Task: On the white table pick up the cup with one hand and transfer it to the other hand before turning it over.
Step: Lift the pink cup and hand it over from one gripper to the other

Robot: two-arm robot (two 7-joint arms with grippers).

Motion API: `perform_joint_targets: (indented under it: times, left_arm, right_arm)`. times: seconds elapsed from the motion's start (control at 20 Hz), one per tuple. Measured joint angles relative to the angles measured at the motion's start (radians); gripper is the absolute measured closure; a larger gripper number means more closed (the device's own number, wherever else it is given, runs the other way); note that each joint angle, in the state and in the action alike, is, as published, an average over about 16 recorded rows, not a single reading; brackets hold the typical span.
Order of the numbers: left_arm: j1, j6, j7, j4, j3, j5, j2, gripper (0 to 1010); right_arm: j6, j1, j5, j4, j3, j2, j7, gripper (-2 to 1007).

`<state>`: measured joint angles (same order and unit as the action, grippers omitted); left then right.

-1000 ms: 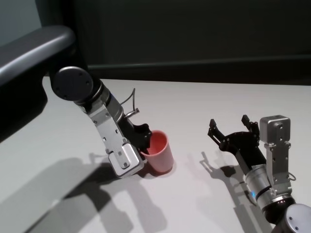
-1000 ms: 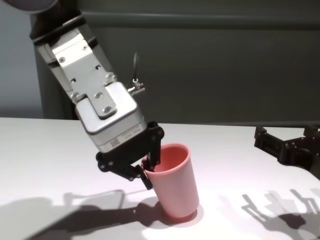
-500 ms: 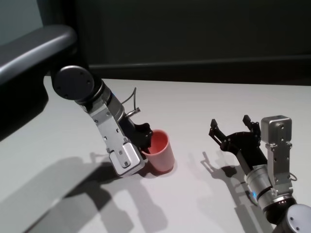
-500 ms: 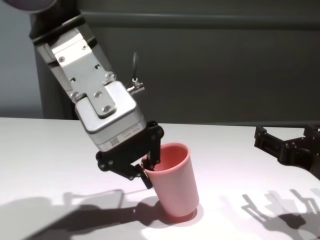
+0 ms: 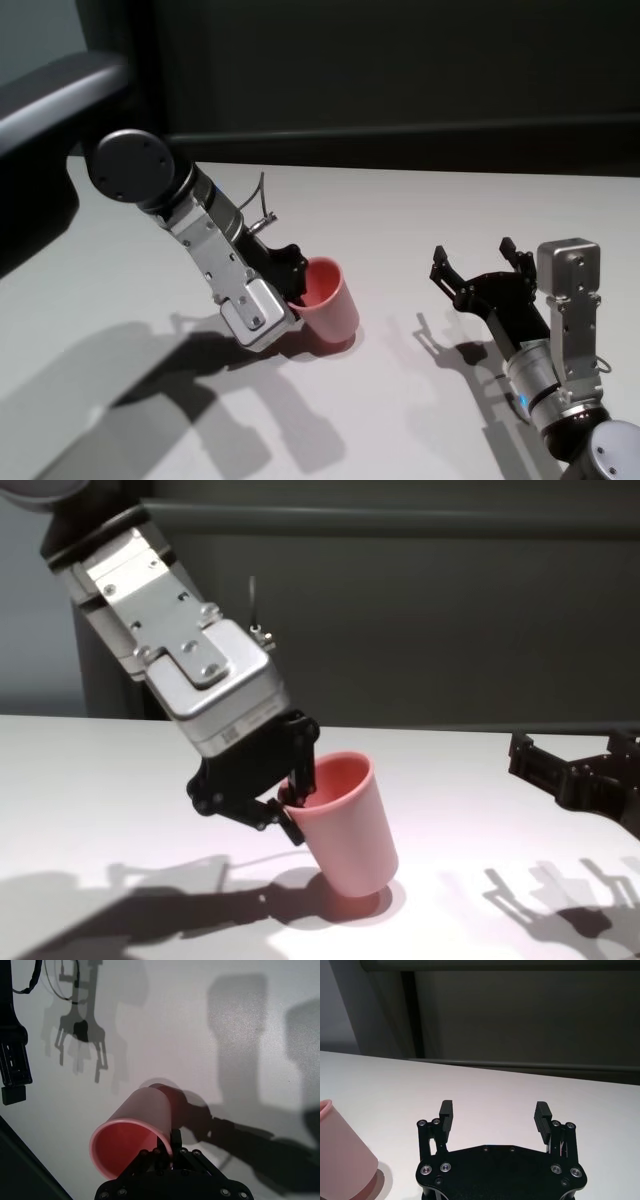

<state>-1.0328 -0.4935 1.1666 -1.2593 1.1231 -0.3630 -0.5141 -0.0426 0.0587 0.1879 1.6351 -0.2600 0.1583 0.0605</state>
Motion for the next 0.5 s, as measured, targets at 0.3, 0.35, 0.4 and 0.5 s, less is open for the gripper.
perform_joint_targets:
  times: [0.3,0.35,0.4,0.5]
  left_arm:
    - [0.029,0.069,-0.028,0.013,-0.05,0.106,-0.037,961]
    - [0.035,0.082,-0.034,0.016,-0.061,0.129,-0.043,961]
    - [0.043,0.096,-0.04,0.02,-0.073,0.153,-0.05,961]
    - [0.059,0.125,-0.052,0.025,-0.098,0.205,-0.063,961]
  right_arm:
    - [0.0,0.0,0.0,0.0,0.0,0.0,0.0,5]
    - [0.0,0.0,0.0,0.0,0.0,0.0,0.0,5]
    - [0.0,0.0,0.0,0.0,0.0,0.0,0.0,5]
    - [0.0,0.0,0.0,0.0,0.0,0.0,0.0,5]
